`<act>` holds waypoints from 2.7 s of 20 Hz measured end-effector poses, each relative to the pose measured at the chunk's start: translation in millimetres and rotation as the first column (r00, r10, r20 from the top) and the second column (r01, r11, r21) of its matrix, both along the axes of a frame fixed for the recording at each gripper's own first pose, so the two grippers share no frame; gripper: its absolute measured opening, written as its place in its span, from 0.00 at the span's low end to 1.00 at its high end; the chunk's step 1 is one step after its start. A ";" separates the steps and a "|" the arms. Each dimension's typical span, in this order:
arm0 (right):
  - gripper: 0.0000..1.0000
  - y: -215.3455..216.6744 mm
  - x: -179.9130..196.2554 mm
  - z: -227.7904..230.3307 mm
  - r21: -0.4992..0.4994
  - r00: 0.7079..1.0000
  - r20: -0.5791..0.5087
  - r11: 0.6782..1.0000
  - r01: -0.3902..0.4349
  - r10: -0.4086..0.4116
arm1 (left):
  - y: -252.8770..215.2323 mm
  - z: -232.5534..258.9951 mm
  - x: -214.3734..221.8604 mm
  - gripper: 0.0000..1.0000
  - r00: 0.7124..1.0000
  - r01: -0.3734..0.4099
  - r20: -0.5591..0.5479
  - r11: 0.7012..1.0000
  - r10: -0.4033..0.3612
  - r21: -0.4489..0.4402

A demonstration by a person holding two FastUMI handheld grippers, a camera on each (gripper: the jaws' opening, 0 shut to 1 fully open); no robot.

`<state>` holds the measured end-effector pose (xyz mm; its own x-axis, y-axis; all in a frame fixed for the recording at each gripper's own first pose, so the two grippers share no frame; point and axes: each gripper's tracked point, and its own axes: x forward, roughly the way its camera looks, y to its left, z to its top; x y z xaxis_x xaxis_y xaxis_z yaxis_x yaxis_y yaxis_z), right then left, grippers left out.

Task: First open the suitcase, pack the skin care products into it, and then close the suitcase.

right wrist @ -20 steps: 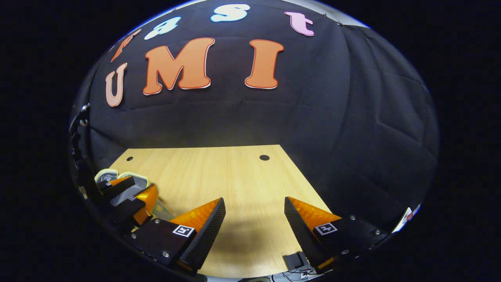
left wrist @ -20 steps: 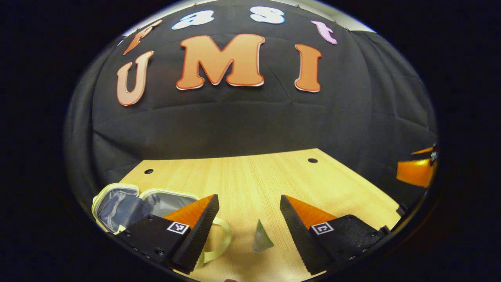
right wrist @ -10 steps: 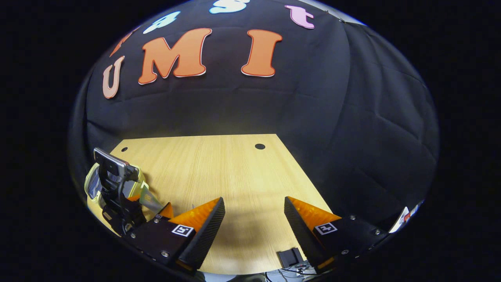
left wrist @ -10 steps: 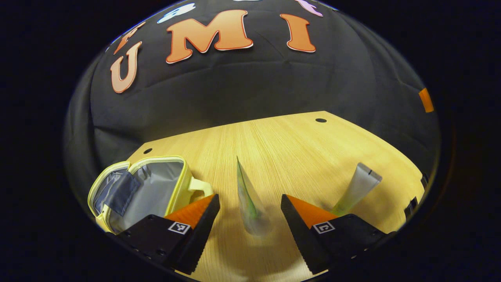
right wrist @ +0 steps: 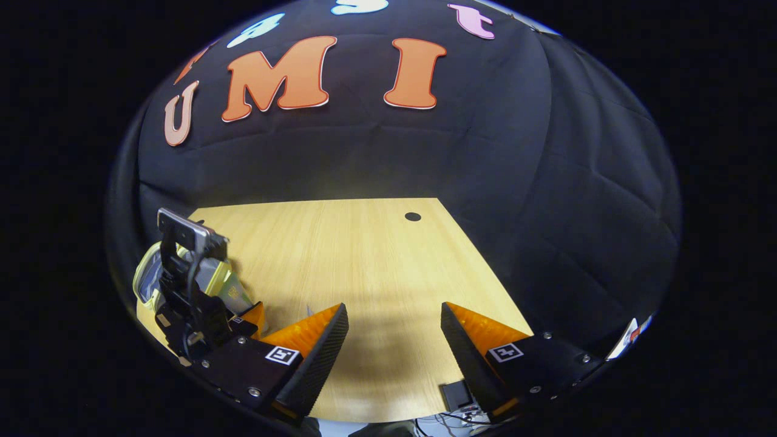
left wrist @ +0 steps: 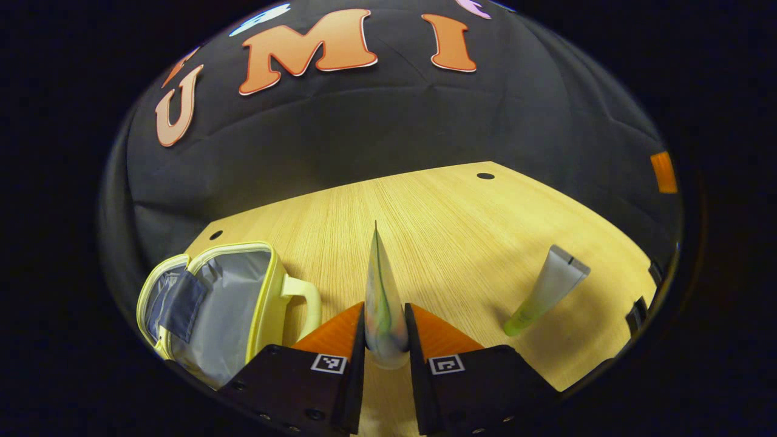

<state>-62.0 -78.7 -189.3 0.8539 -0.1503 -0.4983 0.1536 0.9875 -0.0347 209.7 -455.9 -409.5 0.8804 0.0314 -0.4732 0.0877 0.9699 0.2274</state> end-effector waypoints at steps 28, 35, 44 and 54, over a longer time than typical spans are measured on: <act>0.41 94.6 51.8 -169.9 0.069 0.889 -0.337 0.950 -0.305 0.309 | 112.1 128.8 -93.3 0.35 0.997 -0.080 -0.018 0.997 0.080 0.016; 0.33 104.6 45.1 -127.8 0.173 0.894 -0.299 0.941 -0.292 0.333 | 138.2 143.2 -84.9 0.35 0.994 -0.033 -0.104 0.999 0.031 -0.015; 0.33 149.3 32.8 -87.3 0.364 0.873 -0.232 0.871 -0.330 0.428 | 250.6 93.1 -83.9 0.35 0.826 -0.022 -0.560 0.997 0.062 0.079; 0.33 167.0 17.5 -65.1 0.421 0.903 -0.217 0.870 -0.255 0.370 | 290.5 0.8 -52.1 0.35 0.626 -0.044 -0.774 0.995 0.094 0.085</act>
